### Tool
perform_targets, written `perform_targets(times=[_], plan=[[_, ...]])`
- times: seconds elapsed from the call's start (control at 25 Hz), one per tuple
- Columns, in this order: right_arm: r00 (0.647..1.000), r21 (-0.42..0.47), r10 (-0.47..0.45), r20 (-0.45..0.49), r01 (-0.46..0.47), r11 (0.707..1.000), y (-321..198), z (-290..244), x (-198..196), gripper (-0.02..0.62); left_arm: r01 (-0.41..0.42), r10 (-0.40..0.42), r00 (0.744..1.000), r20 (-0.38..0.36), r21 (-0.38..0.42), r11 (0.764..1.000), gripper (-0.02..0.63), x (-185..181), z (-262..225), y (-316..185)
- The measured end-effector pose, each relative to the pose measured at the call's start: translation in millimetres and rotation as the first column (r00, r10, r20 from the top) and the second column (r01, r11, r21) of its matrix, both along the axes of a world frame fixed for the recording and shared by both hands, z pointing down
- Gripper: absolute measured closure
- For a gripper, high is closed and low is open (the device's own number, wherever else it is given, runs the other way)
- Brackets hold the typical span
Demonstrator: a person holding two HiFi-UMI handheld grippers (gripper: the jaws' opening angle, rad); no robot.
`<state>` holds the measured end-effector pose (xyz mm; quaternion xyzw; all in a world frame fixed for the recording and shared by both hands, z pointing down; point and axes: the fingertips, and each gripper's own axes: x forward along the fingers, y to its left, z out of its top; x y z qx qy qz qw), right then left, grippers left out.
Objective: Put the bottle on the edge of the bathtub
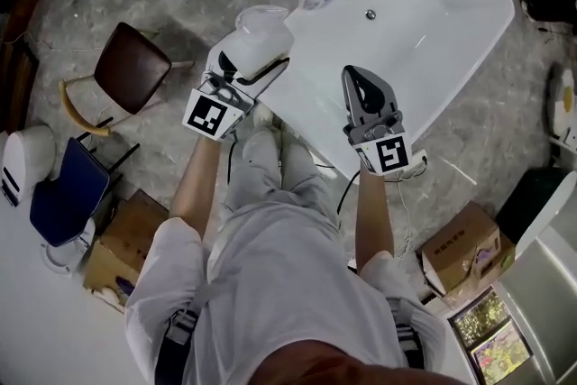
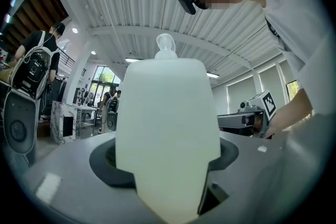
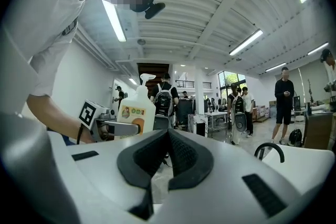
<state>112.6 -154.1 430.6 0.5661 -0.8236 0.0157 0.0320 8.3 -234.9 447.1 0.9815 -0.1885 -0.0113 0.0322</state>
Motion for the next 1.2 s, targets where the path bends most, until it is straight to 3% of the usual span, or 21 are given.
perform_targets(times=[0.44,0.76,1.0,1.2], plan=[[0.998,-0.001,0.066,-0.017,-0.066,0.998,-46.7,108.3,35.8,0.594,-0.044,0.044,0.999,-0.008,0.018,0.999,0.261,62.8,130.5,-49.0],[0.993,-0.019,0.115,-0.002,-0.115,0.993,-54.4,185.6,60.2,0.594,-0.064,0.064,0.998,-0.015,0.0,0.998,0.261,82.8,224.0,-65.0],[0.995,-0.025,0.1,-0.023,-0.1,0.995,-46.7,224.5,60.8,0.594,-0.079,0.079,0.997,-0.012,0.021,0.997,0.261,89.6,259.9,-63.8],[0.995,-0.024,0.104,-0.002,-0.104,0.994,-43.5,233.0,61.6,0.594,-0.104,0.1,0.994,0.052,0.076,0.992,0.261,94.4,282.3,-57.3]])
